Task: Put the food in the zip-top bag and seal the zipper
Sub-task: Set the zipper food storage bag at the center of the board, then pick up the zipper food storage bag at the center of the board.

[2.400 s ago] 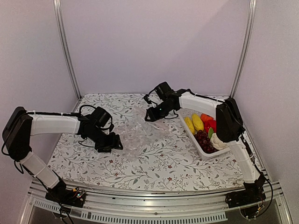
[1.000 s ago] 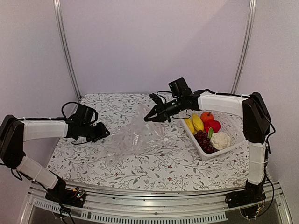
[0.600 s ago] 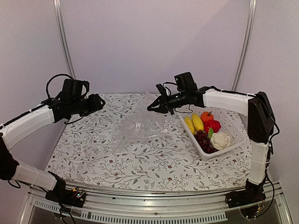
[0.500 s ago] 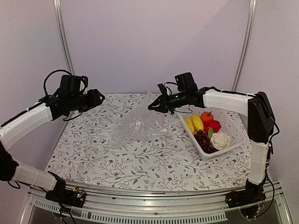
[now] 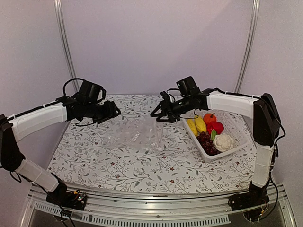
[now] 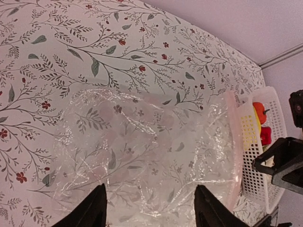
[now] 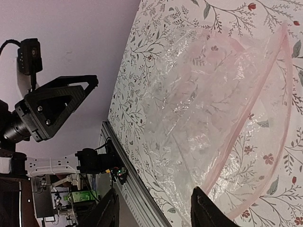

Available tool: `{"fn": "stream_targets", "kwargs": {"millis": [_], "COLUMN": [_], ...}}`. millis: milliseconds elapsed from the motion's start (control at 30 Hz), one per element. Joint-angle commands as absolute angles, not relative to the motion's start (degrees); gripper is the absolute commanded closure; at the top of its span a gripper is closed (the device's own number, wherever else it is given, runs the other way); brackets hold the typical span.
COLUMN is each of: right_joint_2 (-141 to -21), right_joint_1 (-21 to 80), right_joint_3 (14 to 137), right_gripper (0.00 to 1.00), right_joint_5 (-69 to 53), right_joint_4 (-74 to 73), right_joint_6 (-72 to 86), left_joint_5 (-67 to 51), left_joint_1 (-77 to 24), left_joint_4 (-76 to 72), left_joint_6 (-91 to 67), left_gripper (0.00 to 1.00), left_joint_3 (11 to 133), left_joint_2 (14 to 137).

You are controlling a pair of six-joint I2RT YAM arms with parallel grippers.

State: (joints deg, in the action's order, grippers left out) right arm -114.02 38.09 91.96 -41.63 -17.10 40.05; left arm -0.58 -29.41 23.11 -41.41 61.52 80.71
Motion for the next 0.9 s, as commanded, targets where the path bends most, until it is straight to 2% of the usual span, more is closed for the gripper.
{"fn": "stream_targets", "kwargs": {"millis": [0,67,233,433,633,733,867], "right_joint_2": [-109.5,-109.7,-107.4,-96.9,-86.9,-85.1,-82.9], "right_joint_1": [36.8,36.7,35.0,30.8,28.5,28.3,28.3], "right_joint_3": [88.6,89.6,94.3,86.3,77.2,75.7,73.9], "right_gripper": [0.50,0.48,0.47,0.46,0.43,0.43,0.42], "right_joint_5": [-43.5,-42.5,-28.9,-17.5,-17.0,-18.1,-18.1], "right_joint_4": [-26.0,-29.1,-40.4,-40.2,-36.4,-36.6,-36.4], "right_joint_6": [30.6,30.3,27.3,29.6,32.4,31.3,30.0], "left_joint_5": [-0.2,2.9,12.7,22.9,28.1,27.9,27.9], "left_joint_1": [-34.1,-36.9,-45.8,-56.8,-60.4,-60.3,-59.6], "left_joint_4": [26.6,29.5,39.1,51.9,68.6,70.4,73.4], "left_joint_6": [-41.5,-40.6,-40.5,-44.8,-52.0,-52.5,-55.4], "left_gripper": [0.37,0.37,0.36,0.36,0.36,0.37,0.45], "left_joint_3": [69.2,72.9,83.3,101.2,123.3,126.9,130.2], "left_joint_2": [84.4,86.4,94.1,112.5,131.6,136.2,140.4]}}
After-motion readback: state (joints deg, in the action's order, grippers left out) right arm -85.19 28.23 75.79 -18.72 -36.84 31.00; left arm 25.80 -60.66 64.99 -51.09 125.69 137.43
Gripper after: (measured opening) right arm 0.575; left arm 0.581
